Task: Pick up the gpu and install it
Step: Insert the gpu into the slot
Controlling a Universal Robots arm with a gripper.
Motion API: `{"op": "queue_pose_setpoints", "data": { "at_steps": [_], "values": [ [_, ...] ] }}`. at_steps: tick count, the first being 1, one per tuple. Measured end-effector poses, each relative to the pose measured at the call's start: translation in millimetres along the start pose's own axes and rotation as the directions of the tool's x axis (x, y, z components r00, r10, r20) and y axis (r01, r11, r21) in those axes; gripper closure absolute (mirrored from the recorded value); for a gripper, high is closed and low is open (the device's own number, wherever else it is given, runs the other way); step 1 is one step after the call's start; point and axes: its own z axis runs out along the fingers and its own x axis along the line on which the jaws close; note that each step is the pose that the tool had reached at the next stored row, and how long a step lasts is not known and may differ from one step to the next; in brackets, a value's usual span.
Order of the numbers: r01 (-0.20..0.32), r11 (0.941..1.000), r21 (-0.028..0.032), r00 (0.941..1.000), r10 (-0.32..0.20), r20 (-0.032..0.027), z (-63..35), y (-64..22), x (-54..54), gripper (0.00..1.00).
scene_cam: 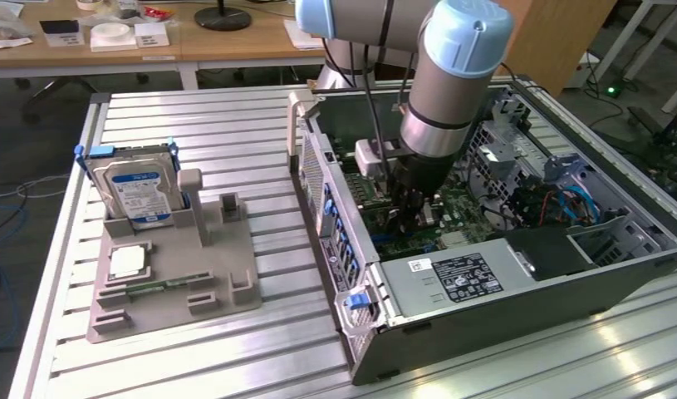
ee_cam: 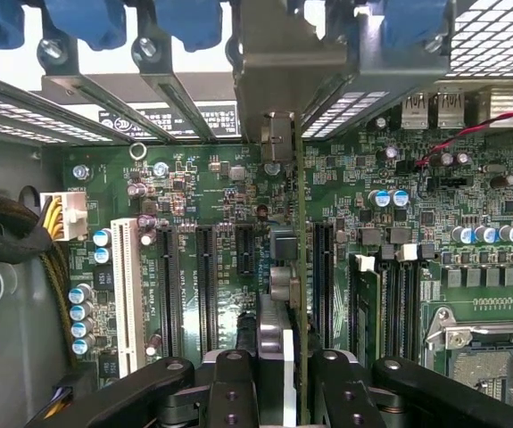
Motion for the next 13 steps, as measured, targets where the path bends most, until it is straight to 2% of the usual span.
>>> {"op": "queue_pose_setpoints", "data": {
  "at_steps": [13],
  "values": [
    [0.0, 1.0, -0.0004, 1.0, 0.0, -0.0001, 4.3, 1.5, -0.6, 0.72]
  ]
}}
